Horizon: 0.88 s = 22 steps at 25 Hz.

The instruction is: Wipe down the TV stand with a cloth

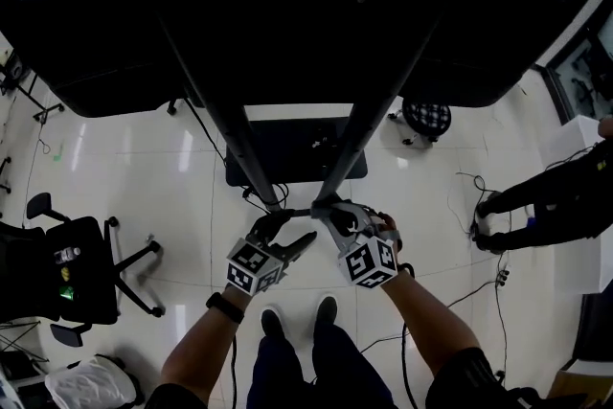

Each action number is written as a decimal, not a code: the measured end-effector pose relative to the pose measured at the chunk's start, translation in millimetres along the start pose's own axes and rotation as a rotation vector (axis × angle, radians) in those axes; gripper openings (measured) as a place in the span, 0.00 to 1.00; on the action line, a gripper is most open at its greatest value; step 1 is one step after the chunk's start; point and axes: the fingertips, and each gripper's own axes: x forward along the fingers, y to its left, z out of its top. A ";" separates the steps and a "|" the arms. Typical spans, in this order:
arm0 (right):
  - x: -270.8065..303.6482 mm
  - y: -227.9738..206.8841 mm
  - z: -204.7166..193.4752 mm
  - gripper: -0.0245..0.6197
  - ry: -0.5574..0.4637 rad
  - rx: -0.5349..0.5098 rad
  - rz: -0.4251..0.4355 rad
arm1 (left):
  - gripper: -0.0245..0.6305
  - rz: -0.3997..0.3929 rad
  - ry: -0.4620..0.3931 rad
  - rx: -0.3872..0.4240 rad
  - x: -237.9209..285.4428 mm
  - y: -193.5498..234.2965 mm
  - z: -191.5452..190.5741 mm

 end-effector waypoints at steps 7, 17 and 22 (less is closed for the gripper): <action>-76.6 6.5 92.0 0.07 -0.098 0.142 -0.075 | 0.50 -0.027 -0.001 0.095 -74.8 -57.3 57.1; -195.9 52.5 171.3 0.07 -0.220 0.377 -0.106 | 0.38 -0.084 -0.034 0.192 -187.9 -126.7 93.3; -253.8 70.9 171.0 0.07 -0.232 0.464 -0.142 | 0.39 -0.092 -0.034 0.207 -231.5 -160.2 91.8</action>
